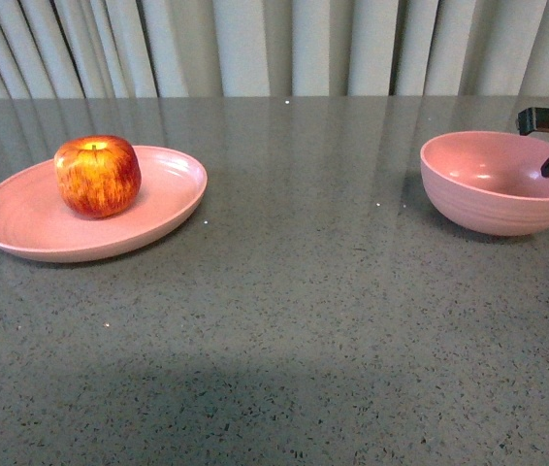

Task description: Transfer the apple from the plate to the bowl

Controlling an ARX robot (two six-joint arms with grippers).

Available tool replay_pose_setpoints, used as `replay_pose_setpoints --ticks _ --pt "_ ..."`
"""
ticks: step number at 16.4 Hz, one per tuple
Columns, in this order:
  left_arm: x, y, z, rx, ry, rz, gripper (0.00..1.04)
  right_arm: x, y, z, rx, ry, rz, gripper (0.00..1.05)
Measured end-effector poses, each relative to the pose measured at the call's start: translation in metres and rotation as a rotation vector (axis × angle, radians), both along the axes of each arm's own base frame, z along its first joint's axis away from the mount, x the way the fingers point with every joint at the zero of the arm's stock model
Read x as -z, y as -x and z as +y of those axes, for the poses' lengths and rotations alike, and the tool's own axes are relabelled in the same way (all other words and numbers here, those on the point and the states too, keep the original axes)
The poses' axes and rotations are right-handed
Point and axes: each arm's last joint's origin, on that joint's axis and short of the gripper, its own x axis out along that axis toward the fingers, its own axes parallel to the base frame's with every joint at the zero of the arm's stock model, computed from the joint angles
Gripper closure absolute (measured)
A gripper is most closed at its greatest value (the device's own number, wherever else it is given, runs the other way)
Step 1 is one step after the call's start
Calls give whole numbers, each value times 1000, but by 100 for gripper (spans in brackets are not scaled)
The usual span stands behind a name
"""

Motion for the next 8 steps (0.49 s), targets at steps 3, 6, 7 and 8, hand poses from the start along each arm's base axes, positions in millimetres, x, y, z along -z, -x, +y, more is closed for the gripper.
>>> replay_pose_setpoints --ticks 3,6,7,8 --pt "0 0 0 0 0 0 7 -10 2 0 -14 -22 3 102" --pt "0 0 0 0 0 0 7 -46 7 7 -44 -58 -84 102" --pt "0 0 0 0 0 0 7 -58 10 16 -67 -69 -109 102" --pt "0 0 0 0 0 0 7 -68 12 29 -99 -76 -127 102"
